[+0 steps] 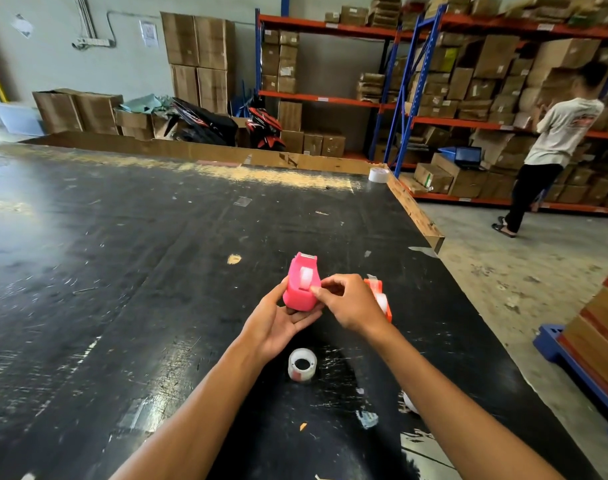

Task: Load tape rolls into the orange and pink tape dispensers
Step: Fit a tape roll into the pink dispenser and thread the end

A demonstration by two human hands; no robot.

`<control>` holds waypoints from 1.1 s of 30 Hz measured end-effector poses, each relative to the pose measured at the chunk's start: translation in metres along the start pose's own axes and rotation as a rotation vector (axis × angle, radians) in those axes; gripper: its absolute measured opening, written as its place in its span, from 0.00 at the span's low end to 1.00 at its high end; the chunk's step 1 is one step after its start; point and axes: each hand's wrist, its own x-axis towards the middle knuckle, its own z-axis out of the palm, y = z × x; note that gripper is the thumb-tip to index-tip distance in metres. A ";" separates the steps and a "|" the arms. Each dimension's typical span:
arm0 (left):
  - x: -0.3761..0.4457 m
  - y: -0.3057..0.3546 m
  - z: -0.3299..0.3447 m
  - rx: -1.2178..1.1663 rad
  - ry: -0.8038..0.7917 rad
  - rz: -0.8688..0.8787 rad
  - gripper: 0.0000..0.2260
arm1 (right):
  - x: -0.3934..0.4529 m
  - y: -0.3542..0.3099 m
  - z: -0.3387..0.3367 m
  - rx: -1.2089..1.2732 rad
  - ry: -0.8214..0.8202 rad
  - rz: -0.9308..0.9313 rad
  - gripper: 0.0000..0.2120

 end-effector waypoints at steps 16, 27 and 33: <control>0.001 0.000 0.000 0.266 -0.011 0.124 0.19 | 0.019 -0.040 -0.012 -0.725 -0.199 -0.279 0.12; 0.011 0.009 0.001 0.170 0.196 0.221 0.14 | 0.011 -0.041 -0.024 -0.658 -0.152 -0.372 0.12; 0.003 0.020 0.004 0.155 0.077 0.115 0.14 | 0.017 -0.040 -0.041 -0.444 -0.092 -0.296 0.12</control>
